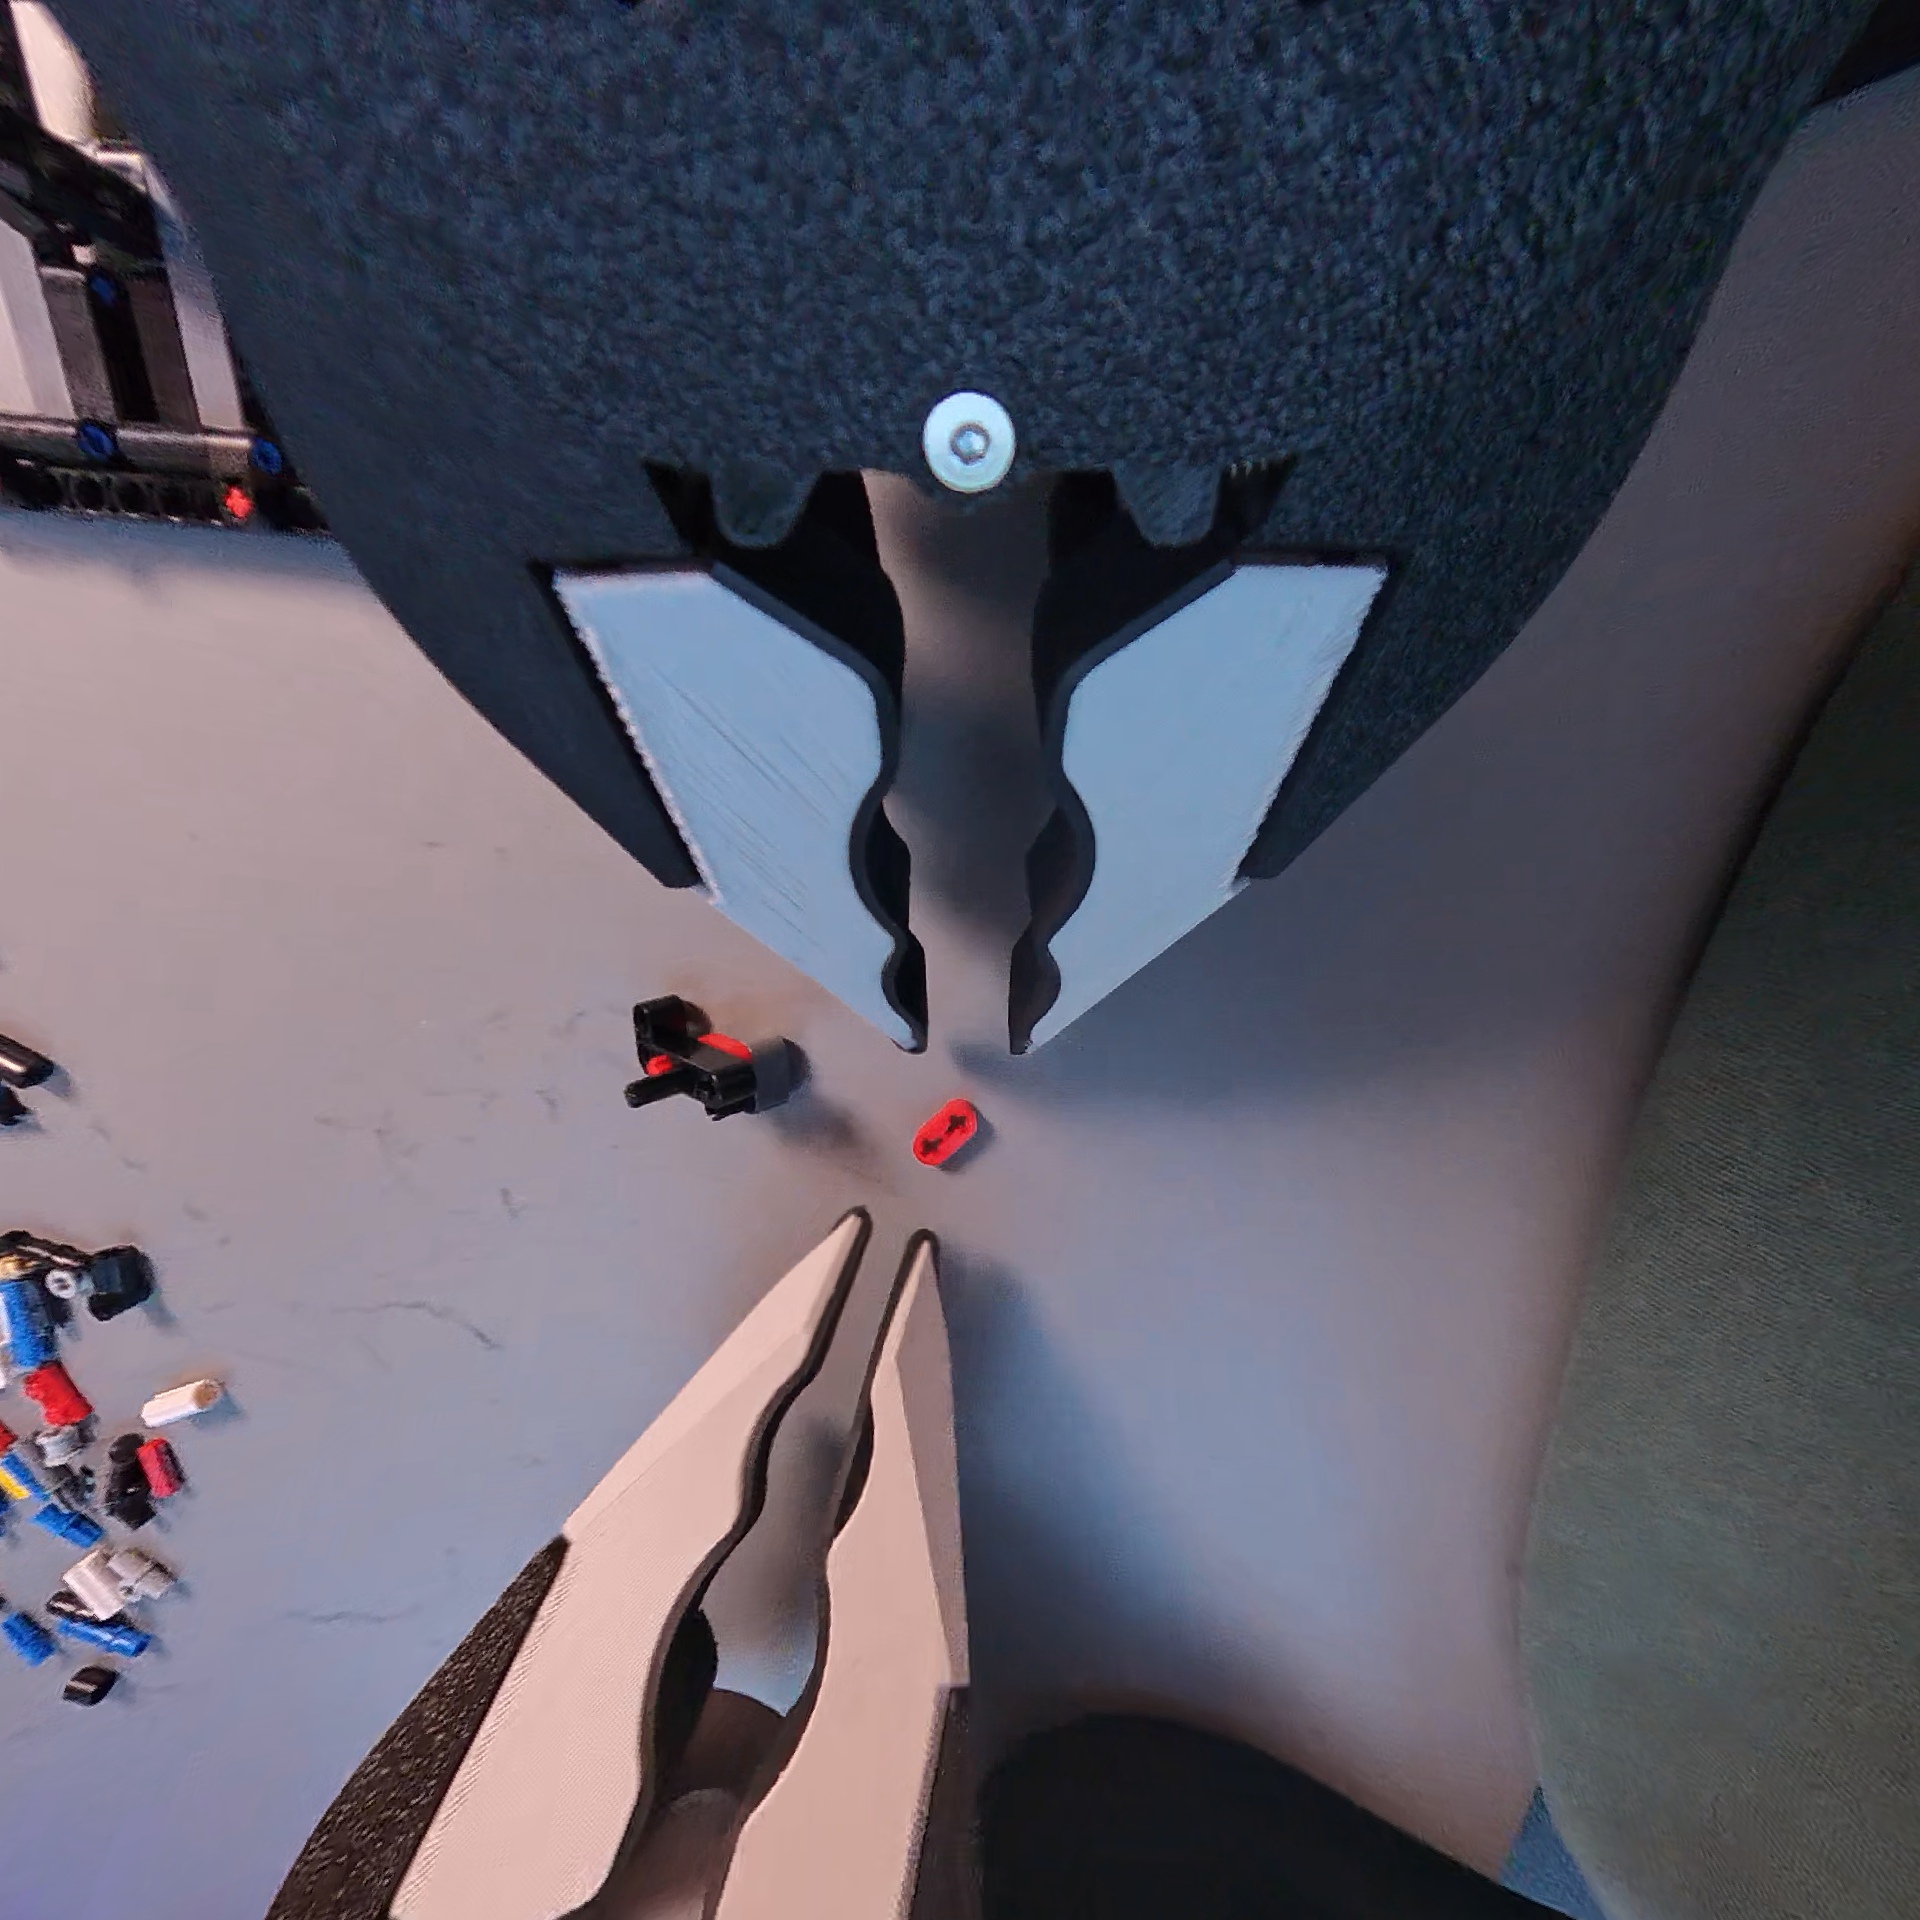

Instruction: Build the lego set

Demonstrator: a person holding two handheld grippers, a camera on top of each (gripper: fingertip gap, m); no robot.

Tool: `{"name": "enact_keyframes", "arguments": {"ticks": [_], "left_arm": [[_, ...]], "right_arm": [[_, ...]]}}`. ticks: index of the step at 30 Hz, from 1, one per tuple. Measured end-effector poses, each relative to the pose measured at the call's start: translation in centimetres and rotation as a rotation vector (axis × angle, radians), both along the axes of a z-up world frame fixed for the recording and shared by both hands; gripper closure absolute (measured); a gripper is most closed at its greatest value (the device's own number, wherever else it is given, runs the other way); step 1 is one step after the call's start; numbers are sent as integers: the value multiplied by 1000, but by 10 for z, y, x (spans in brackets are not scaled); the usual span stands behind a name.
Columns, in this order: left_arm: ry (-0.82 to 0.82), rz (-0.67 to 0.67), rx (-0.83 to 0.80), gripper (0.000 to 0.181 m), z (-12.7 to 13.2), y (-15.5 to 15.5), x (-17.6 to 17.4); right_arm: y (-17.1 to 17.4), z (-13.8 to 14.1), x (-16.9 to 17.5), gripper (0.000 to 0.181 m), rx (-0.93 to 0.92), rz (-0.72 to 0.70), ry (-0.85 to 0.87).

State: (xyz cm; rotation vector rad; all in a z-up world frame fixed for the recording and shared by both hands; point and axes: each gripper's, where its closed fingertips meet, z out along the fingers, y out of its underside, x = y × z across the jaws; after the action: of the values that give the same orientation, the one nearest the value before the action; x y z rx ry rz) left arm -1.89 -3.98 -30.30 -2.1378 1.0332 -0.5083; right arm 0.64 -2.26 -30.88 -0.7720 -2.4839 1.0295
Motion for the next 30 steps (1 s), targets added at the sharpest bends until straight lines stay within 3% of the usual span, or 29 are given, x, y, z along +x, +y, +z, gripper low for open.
{"name": "enact_keyframes", "arguments": {"ticks": [4,15,24,30], "left_arm": [[7,-56,-36,175,-6,-7,14],[66,1,-6,173,-12,3,5],[59,40,-7,170,-7,3,-9],[52,86,-14,168,-7,4,-22]], "right_arm": [[-3,-2,-2,176,29,-5,-6],[-13,-2,-6,179,56,-3,8],[-5,0,-21,159,26,-77,-2],[-5,-5,-25,162,55,-44,-50]]}}
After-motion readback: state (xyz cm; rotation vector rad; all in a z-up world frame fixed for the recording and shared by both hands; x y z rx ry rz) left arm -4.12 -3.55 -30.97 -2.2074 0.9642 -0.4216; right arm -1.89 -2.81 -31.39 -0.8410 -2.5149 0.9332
